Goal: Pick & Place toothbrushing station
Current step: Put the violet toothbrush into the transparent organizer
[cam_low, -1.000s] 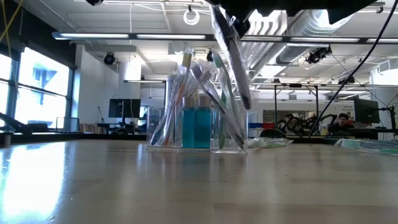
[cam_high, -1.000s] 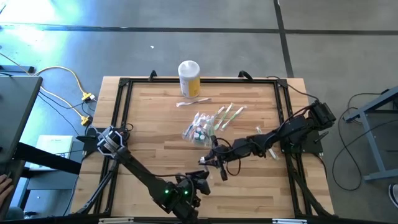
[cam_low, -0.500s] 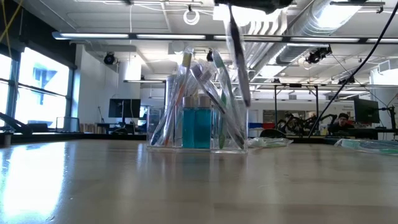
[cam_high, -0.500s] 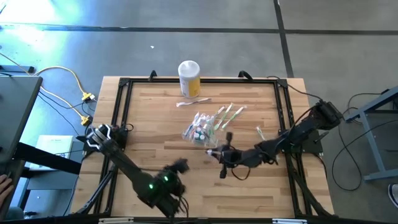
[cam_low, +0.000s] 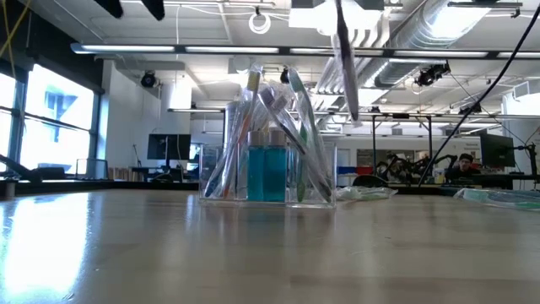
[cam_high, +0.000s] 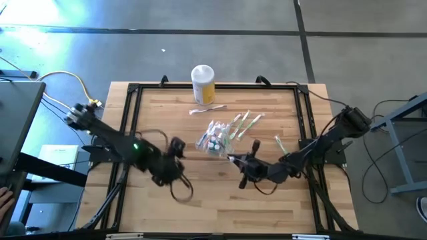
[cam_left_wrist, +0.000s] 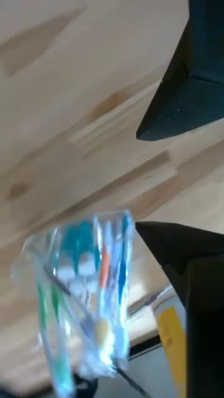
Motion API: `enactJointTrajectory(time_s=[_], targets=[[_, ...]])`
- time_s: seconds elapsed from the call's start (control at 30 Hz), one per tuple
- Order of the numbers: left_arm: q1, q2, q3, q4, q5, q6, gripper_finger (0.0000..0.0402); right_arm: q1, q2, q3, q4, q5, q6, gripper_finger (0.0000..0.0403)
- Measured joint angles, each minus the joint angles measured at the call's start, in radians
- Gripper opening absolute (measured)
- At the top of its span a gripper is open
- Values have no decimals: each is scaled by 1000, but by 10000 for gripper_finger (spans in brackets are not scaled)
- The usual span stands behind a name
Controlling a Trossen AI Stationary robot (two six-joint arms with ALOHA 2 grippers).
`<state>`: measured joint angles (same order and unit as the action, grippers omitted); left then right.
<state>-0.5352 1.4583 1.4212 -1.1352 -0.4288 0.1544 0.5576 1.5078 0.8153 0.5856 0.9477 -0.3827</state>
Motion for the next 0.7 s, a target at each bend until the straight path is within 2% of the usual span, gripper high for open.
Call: enactJointTrajectory(time_s=[0.17,0.37,0.53,0.7], targets=[[62,-232,-317,340,2,30,216,-126,0,-36,61,-132,42,11],[127,-407,-626,641,4,75,216,-264,1,-79,144,-145,61,11],[182,-463,-774,788,30,63,216,-346,16,-82,158,-312,169,11],[229,-468,-819,859,110,3,216,-372,66,-82,86,-312,282,11]])
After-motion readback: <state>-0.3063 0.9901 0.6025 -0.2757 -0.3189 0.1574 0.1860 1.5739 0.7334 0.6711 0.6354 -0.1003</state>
